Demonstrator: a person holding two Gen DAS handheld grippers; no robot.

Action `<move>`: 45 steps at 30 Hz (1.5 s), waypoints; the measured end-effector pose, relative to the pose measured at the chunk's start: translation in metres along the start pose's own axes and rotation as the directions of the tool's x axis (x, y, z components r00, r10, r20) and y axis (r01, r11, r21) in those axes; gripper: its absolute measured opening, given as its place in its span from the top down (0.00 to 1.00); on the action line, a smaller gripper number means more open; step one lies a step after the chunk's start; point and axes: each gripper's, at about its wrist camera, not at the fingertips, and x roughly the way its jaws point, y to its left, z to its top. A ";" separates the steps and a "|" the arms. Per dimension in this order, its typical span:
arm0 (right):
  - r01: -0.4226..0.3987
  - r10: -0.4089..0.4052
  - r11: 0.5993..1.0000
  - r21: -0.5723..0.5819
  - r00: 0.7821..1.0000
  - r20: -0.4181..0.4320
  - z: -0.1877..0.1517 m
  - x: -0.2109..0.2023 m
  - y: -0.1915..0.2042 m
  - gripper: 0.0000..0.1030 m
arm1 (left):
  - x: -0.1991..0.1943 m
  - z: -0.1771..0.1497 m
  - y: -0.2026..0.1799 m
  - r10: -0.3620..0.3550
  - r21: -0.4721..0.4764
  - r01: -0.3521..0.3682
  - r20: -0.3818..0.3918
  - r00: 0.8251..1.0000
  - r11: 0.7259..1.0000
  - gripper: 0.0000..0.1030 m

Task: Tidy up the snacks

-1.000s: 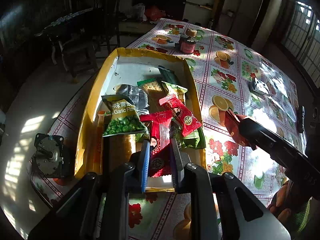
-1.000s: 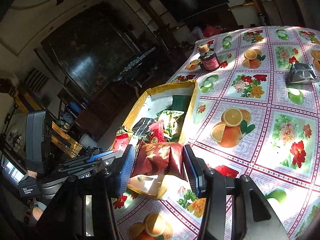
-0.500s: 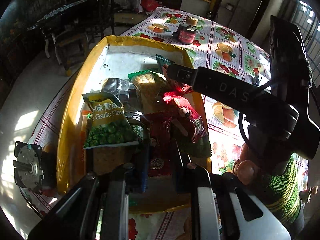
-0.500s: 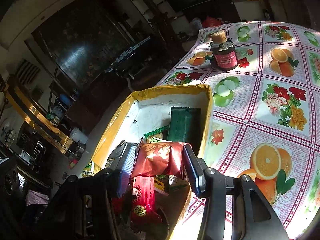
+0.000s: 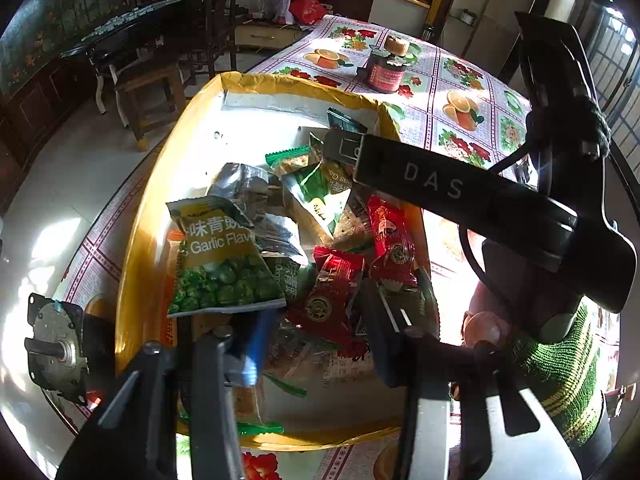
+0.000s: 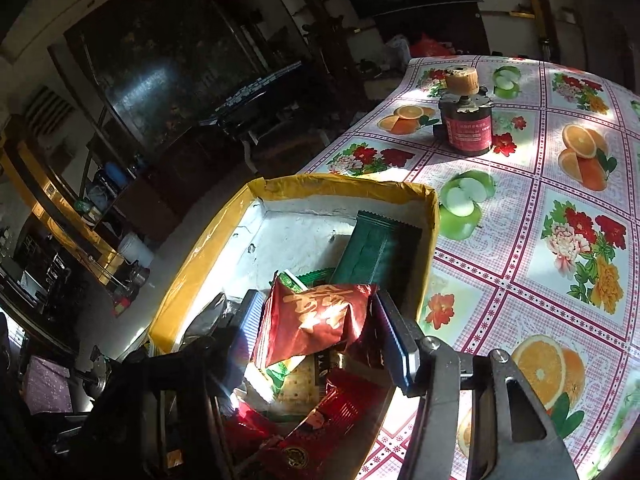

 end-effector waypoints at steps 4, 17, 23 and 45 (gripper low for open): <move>-0.005 0.005 1.000 0.010 1.000 0.018 -0.001 -0.009 -0.001 0.39 | -0.011 -0.002 -0.001 -0.001 0.004 0.001 0.027 1.000 1.000 0.40; -0.013 0.009 0.999 0.035 0.994 0.105 -0.008 -0.056 -0.004 0.33 | -0.034 -0.010 -0.008 0.075 0.019 -0.077 0.081 0.994 0.997 0.33; 0.030 -0.032 0.999 0.021 0.992 0.119 -0.023 -0.079 -0.007 0.28 | -0.050 -0.017 -0.020 0.119 0.048 -0.127 0.132 0.984 0.991 0.30; 0.149 -0.122 0.959 -0.241 0.985 0.126 -0.069 -0.130 0.008 0.23 | -0.092 -0.055 -0.040 0.163 0.120 -0.194 0.225 0.960 0.974 0.14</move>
